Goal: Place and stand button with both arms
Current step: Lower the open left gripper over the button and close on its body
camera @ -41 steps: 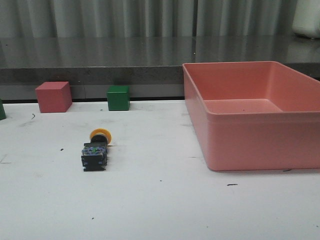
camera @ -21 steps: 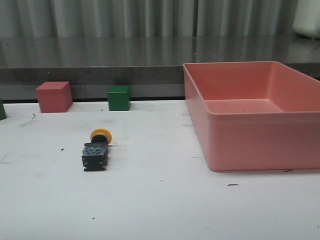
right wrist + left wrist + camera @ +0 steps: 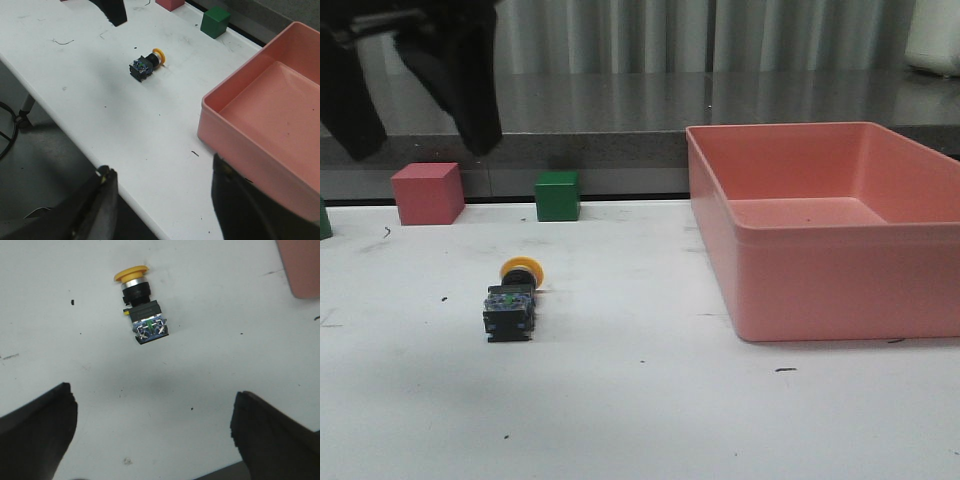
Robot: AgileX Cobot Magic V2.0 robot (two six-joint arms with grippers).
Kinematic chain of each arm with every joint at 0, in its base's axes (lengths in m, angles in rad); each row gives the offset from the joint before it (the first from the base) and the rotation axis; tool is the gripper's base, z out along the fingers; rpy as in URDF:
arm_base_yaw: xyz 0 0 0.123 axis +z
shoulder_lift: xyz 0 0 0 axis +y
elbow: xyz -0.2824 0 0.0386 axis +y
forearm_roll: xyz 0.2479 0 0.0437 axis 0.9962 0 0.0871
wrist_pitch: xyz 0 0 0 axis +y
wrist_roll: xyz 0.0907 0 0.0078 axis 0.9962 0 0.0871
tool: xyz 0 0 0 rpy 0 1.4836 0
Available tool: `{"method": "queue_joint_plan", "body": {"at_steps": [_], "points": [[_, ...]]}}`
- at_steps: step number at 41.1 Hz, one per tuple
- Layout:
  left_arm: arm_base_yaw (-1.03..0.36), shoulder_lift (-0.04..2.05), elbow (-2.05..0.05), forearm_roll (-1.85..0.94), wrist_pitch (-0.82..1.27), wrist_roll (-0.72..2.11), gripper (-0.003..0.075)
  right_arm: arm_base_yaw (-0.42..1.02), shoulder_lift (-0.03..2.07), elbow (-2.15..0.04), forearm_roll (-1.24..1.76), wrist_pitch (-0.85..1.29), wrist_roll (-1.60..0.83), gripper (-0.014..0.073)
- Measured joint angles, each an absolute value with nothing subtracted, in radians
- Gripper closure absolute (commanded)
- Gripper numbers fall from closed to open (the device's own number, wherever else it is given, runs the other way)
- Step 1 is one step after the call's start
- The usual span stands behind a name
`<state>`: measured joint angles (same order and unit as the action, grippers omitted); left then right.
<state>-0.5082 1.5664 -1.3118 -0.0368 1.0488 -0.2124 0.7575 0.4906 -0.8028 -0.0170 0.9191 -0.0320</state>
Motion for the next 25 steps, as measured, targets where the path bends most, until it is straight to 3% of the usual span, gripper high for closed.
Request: {"method": "queue_joint_plan", "body": {"at_steps": [25], "points": [[-0.508, 2.045, -1.707, -0.012, 1.215, -0.313, 0.0120, 0.758, 0.491, -0.803, -0.017, 0.923, -0.033, 0.0153]]}}
